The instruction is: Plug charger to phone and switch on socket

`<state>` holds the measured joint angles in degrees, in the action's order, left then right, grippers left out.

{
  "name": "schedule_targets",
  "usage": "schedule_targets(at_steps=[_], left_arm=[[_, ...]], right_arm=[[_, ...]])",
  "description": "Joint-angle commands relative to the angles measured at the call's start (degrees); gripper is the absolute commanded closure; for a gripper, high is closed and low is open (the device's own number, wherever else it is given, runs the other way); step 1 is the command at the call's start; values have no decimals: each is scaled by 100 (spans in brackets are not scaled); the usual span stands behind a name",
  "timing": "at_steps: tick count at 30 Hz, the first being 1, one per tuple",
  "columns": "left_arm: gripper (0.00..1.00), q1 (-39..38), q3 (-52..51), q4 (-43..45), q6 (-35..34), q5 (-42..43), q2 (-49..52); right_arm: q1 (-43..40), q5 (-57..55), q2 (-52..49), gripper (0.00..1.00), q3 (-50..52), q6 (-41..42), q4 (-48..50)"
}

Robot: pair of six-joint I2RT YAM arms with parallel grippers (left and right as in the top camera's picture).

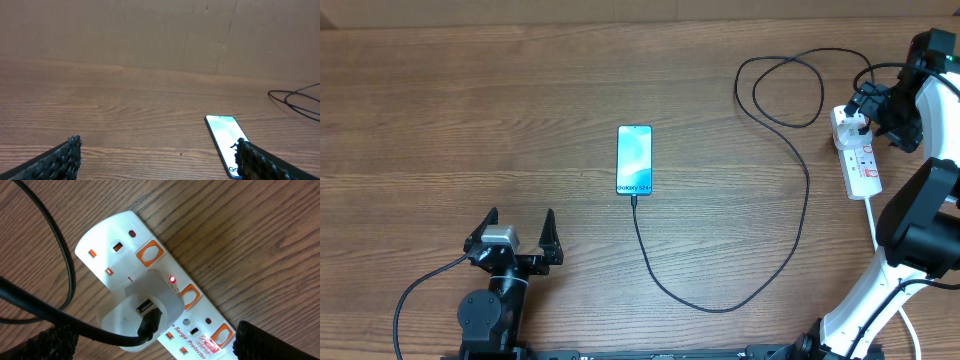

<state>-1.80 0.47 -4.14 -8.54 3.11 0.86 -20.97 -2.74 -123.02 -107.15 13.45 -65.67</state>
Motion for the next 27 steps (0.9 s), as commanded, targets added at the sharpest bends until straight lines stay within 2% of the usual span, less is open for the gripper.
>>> schedule_targets(at_steps=[1,6,16,27], left_arm=[[0,-2,-20,-15,127,-76,-61],[0,-2,-20,-17,127,-76,-61],[0,-2,-20,-15,127,-76,-61],[0,-2,-20,-17,127,-76,-61]], right_arm=[[-9,31,83,0,-83,-24,9],[20,31,339,0,-83,-24,7],[26,31,2214,0,-83,-24,4],[87,31,3128,0,-81,-24,4]])
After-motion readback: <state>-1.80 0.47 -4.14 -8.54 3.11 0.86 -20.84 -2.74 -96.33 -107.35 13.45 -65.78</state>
